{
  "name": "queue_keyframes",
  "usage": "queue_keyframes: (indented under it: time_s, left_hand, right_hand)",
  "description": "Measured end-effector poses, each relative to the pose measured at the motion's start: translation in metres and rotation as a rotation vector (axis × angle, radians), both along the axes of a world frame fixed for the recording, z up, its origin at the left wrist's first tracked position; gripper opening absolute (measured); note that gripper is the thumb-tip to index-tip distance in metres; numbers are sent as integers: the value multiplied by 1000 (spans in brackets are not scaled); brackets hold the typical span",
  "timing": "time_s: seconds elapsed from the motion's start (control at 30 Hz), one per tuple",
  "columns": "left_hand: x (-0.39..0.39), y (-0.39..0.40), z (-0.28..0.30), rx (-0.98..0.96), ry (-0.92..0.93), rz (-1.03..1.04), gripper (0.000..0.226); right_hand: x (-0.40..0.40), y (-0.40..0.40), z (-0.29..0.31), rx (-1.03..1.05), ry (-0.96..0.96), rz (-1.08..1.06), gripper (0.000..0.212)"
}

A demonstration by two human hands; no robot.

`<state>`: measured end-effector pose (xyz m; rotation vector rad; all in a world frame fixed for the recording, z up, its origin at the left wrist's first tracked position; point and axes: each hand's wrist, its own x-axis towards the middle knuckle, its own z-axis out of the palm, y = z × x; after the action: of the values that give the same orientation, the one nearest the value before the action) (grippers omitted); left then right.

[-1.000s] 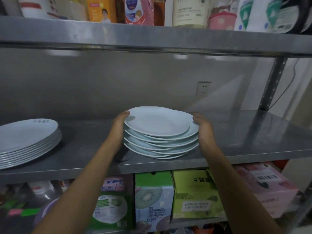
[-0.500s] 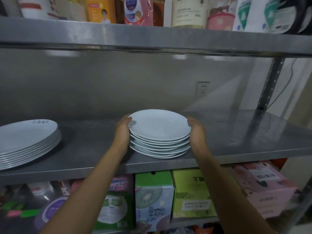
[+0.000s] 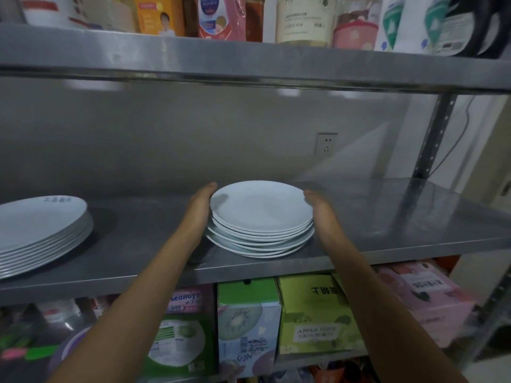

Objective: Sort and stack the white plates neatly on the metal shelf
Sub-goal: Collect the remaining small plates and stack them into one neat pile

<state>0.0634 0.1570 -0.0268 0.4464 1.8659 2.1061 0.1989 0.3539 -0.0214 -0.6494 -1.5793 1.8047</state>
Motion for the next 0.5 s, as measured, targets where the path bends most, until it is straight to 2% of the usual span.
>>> queue_keyframes:
  time_s: [0.07, 0.27, 0.5]
  left_hand:
    - [1, 3, -3, 16, 25, 13, 49]
    - [8, 11, -19, 90, -44, 6, 44]
    - [-4, 3, -13, -8, -61, -84, 40]
  right_hand:
    - [-2, 0, -6, -37, -13, -1, 36]
    - [-11, -1, -17, -36, -81, 0, 37]
    - [-6, 9, -13, 58, -110, 60, 45]
